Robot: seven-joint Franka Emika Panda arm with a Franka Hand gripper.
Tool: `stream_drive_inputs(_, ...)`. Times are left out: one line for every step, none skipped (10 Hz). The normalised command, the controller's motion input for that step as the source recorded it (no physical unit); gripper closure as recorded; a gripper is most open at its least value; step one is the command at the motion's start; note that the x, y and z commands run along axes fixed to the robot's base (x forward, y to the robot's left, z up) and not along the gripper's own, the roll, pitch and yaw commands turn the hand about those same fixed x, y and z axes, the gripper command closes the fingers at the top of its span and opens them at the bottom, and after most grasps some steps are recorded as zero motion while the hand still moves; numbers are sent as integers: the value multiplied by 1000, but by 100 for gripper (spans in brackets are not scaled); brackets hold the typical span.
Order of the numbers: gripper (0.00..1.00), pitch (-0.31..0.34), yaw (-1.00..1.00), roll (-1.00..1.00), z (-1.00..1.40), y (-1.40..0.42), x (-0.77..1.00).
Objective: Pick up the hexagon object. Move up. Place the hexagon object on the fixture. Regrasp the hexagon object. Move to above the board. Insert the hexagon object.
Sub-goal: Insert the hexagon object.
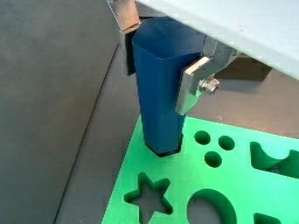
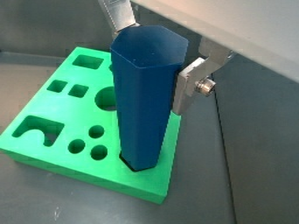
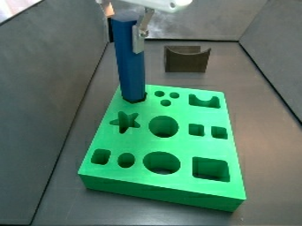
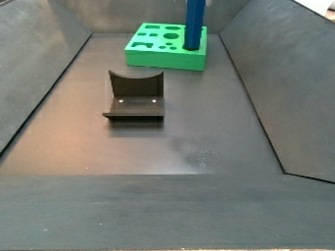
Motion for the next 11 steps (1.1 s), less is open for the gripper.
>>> stream_drive_inputs(100,0,0,0,-420,0,191)
stream_drive_inputs(100,0,0,0,-429,0,280)
stream_drive_inputs(100,0,0,0,-431,0,263)
stream_drive_inputs(100,0,0,0,-429,0,300)
stream_drive_inputs(100,0,0,9,-469,0,249)
stream_drive_inputs(100,-1,0,7,-569,0,183)
stream_drive_inputs(100,-63,0,67,-731,0,0)
stream_drive_inputs(100,-90,0,160,-929,0,0)
stream_drive_inputs(100,-79,0,184,-923,0,0)
stream_drive_inputs(100,-77,0,196,-914,0,-6)
stream_drive_inputs(100,-67,0,204,-909,0,0)
